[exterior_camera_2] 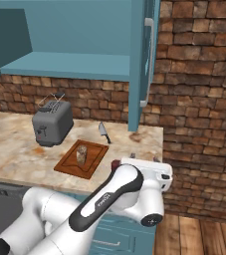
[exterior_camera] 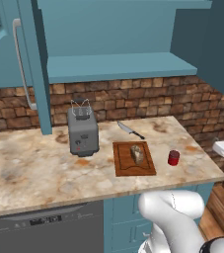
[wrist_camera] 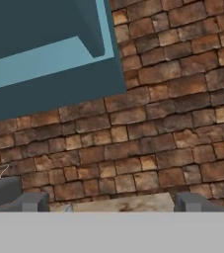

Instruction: Pick the bread, place it on the cutting board, pick the jam, place it on the counter, and close the cabinet.

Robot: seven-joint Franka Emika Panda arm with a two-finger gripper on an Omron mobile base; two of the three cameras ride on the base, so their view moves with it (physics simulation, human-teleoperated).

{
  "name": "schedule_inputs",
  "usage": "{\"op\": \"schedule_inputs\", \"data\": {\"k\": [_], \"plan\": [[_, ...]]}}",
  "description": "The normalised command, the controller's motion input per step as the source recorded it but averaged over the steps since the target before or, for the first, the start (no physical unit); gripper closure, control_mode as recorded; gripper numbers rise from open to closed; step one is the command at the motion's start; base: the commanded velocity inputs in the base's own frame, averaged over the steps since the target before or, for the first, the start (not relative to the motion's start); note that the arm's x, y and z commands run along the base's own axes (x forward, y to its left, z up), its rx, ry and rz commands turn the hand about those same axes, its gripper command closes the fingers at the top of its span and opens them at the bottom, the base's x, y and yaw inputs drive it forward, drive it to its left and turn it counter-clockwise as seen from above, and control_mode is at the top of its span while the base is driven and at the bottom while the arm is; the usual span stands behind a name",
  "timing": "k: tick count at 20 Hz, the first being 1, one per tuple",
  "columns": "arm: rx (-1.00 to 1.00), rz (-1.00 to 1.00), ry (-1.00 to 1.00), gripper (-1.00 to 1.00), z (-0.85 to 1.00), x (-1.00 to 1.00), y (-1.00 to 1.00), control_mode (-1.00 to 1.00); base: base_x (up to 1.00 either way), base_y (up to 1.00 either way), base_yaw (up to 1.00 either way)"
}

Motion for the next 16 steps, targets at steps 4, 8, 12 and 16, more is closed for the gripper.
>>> {"op": "schedule_inputs", "data": {"k": [4, 8, 12, 16], "plan": [[0.0, 0.0, -0.02, -1.0, 0.19, -0.01, -0.01, -1.0, 0.0, 0.0, 0.0], [0.0, 0.0, -0.01, -1.0, 0.17, 0.0, -0.01, -1.0, 0.0, 0.0, 0.0], [0.01, 0.0, 0.0, -1.0, 0.18, 0.0, -0.01, -1.0, 0.0, 0.0, 0.0], [0.01, 0.0, 0.0, -1.0, 0.17, 0.0, -0.02, -1.0, 0.0, 0.0, 0.0]]}}
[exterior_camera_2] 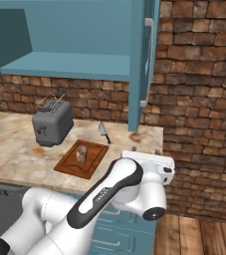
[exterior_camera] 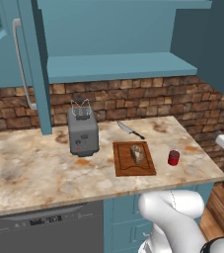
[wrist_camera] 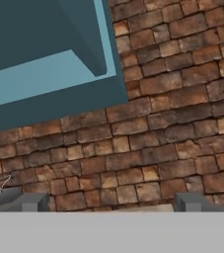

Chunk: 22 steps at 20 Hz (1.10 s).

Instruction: Pick the bread, place it on the cutting board, pick the jam, place it on the counter, and close the cabinet.

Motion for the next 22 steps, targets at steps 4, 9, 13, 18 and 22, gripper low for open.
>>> {"op": "schedule_inputs", "data": {"k": [4, 9, 13, 18, 22], "plan": [[0.0, 0.0, 0.0, -1.0, 0.12, 0.0, -0.02, -1.0, 0.0, 0.0, 0.0], [0.0, 0.0, 0.0, -1.0, 0.08, 0.0, -0.05, -1.0, 0.0, 0.0, 0.0], [0.0, 0.0, 0.0, -1.0, 0.07, 0.0, -0.08, -1.0, 0.0, 0.0, 0.0], [0.01, 0.0, -0.01, -1.0, 0.16, 0.0, -0.12, -1.0, 0.0, 0.0, 0.0], [0.02, 0.0, -0.01, -1.0, 0.22, 0.0, -0.13, -1.0, 0.0, 0.0, 0.0]]}}
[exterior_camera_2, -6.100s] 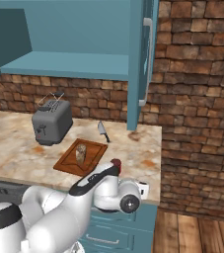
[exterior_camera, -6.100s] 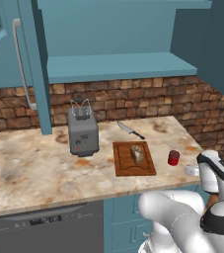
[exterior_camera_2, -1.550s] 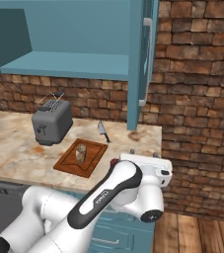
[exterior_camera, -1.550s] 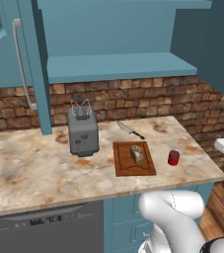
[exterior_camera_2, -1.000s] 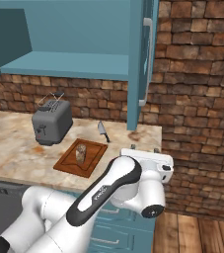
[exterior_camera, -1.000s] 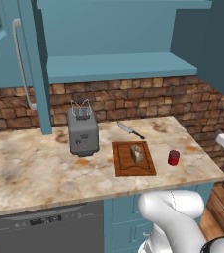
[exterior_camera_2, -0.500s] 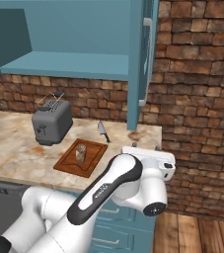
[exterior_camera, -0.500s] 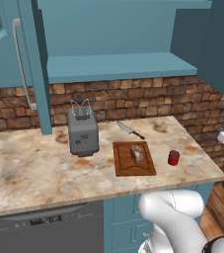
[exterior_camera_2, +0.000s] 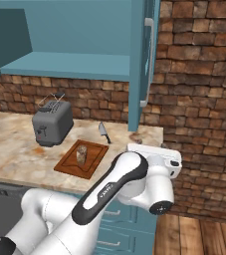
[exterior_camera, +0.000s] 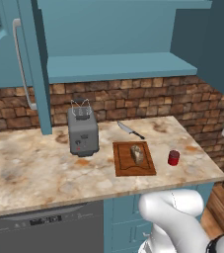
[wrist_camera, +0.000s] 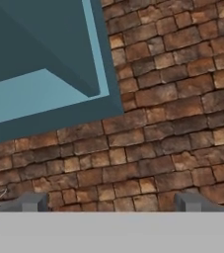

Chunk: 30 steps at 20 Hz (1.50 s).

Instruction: Pick the bread, place it on the cutting board, pick the jam, place it on the counter, and close the cabinet.

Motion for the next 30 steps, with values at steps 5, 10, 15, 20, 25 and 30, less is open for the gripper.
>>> {"op": "schedule_inputs", "data": {"k": [5, 10, 15, 20, 25, 30], "plan": [[0.02, 0.0, -0.01, -1.0, 0.2, 0.0, -0.11, -1.0, 0.0, 0.0, 0.0], [0.0, 0.0, -0.02, -1.0, 0.17, 0.0, -0.09, -1.0, 0.0, 0.0, 0.0], [0.0, 0.0, -0.02, -1.0, 0.12, -0.01, -0.08, -1.0, 0.0, 0.0, 0.0], [0.0, 0.0, -0.01, -1.0, 0.0, 0.0, -0.03, -1.0, 0.0, 0.0, 0.0], [0.0, 0.0, 0.0, -1.0, 0.02, 0.0, -0.08, -1.0, 0.0, 0.0, 0.0], [0.01, 0.0, 0.0, -1.0, 0.1, -0.03, -0.18, -1.0, 0.0, 0.0, 0.0]]}}
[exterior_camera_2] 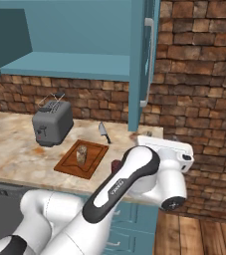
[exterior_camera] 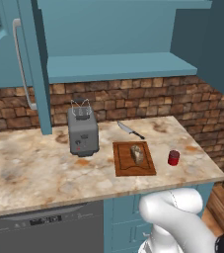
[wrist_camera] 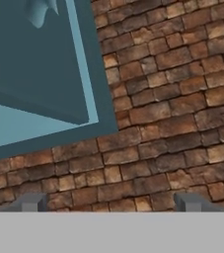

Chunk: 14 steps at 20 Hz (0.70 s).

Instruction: Pick the bread, place it on the cutting board, pick the jam, place it on the counter, and close the cabinet.

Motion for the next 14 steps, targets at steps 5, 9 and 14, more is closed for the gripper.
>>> {"op": "schedule_inputs", "data": {"k": [5, 9, 14], "plan": [[0.01, 0.0, 0.0, -1.0, 0.08, -0.07, -0.15, -1.0, 0.0, 0.0, 0.0], [0.0, 0.0, 0.0, -1.0, 0.04, -0.14, -0.13, -1.0, 0.0, 0.0, 0.0], [0.0, 0.0, 0.0, -1.0, 0.04, -0.17, -0.13, -1.0, 0.0, 0.0, 0.0]]}}
